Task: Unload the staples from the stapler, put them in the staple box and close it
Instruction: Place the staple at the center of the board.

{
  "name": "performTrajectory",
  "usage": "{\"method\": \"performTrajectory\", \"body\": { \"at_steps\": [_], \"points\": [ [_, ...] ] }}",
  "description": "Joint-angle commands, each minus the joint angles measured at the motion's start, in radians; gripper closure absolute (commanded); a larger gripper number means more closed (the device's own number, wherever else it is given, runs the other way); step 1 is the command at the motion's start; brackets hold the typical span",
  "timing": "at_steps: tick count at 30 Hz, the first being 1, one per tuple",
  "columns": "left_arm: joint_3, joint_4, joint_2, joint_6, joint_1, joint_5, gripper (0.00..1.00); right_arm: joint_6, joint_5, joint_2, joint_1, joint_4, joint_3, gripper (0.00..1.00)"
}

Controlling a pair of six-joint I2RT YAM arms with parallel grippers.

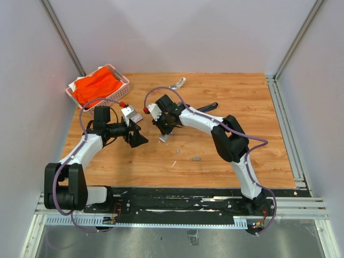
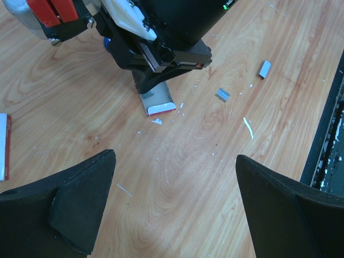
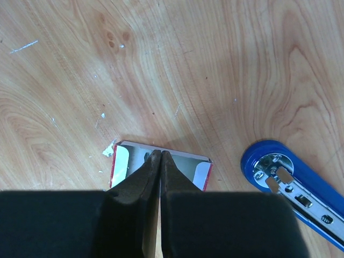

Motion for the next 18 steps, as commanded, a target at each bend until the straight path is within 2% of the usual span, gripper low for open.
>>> {"method": "performTrajectory", "body": {
  "at_steps": [1,9,18],
  "points": [
    [-0.007,0.001,0.006,0.014,0.01,0.028,0.02,-0.009,0.023,0.018,0.023,-0.019,0.006,0.97],
    [-0.009,0.001,0.011,0.017,0.01,0.032,0.02,-0.01,0.033,0.014,0.026,-0.019,0.01,0.95],
    [-0.008,0.0,0.015,0.023,0.012,0.034,0.02,-0.015,0.044,0.001,0.029,-0.018,0.007,0.88]
  ]
}}
